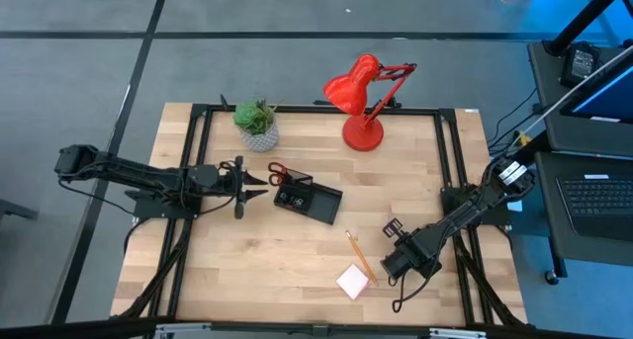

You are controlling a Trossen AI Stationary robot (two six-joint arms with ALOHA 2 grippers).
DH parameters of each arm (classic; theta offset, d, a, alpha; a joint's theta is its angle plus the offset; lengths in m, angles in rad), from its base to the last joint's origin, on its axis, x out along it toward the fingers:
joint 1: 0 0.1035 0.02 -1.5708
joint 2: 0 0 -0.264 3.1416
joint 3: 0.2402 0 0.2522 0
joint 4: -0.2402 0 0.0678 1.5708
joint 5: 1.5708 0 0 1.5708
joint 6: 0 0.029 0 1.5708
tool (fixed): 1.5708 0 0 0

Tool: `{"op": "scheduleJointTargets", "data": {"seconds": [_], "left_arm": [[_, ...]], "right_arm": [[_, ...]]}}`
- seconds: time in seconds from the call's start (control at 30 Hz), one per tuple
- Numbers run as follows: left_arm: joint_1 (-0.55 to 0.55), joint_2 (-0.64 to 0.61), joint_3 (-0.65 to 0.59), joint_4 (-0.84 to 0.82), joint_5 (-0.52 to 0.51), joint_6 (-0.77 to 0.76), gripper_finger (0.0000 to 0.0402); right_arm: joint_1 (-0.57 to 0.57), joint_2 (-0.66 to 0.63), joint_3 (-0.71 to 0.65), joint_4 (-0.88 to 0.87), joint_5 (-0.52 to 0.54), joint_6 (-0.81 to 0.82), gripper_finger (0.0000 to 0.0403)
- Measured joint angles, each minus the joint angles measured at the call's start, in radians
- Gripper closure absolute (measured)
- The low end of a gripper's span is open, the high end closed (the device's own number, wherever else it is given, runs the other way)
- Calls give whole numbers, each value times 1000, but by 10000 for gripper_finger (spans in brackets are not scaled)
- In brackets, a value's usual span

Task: Pick and place office supplies into organizer
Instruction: Put the black pen into the black desk organizer

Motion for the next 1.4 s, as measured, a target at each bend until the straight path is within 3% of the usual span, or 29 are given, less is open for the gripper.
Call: {"op": "scheduleJointTargets", "data": {"seconds": [1.4], "left_arm": [[0, 0, 0, 0, 3, -15, 302]], "right_arm": [[0, -6, 54, -65, 60, 0, 369]]}}
